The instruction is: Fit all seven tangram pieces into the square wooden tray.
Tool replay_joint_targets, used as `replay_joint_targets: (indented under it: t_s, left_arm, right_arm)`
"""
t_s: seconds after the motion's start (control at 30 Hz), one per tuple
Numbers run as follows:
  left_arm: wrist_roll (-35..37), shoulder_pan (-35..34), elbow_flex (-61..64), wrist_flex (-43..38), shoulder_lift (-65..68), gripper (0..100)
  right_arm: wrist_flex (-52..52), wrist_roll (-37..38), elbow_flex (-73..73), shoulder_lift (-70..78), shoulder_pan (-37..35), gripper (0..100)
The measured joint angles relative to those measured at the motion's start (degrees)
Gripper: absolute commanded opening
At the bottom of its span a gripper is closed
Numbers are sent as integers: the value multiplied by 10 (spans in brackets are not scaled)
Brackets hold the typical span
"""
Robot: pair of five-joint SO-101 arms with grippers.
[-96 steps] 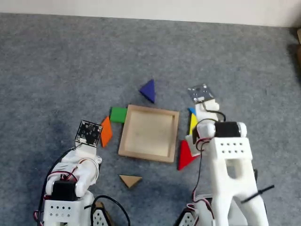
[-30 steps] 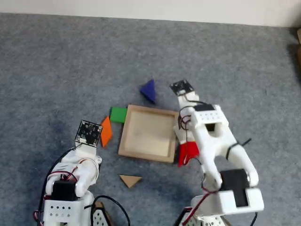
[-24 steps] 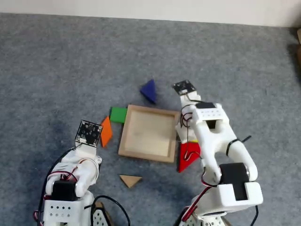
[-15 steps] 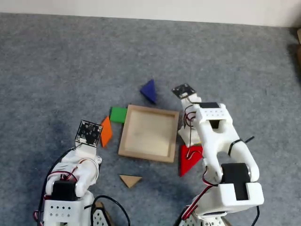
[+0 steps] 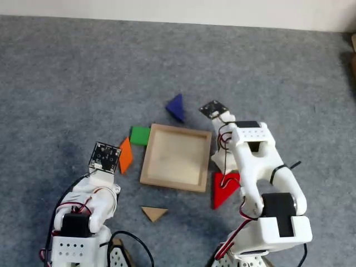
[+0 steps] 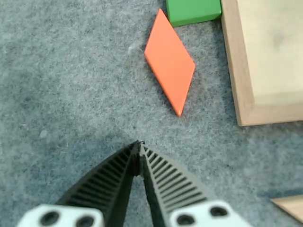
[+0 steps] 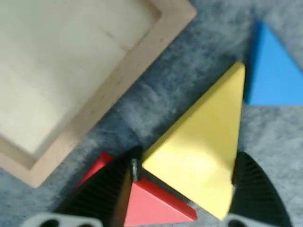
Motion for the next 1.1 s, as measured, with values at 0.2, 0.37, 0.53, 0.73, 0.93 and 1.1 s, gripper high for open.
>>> replay_joint_targets:
  t_s: [0.2,0.37,0.53,0.73,0.93,1.1]
  left_arm:
    - [0,0,0,0,0,6]
    - [0,0,0,0,0,6]
    - [0,0,0,0,0,6]
    - [0,0,0,0,0,6]
    - [0,0,0,0,0,6]
    - [0,0,0,0,0,6]
  right_arm:
    - [0,0,0,0,1,238]
    - [0,0,-1,0,4,170]
    - [0,0,-4,0,4,170]
    - [4,0,-4,0,4,166]
    - [18,0,-12,0,7,166]
    - [74,1,-66,-1,11,166]
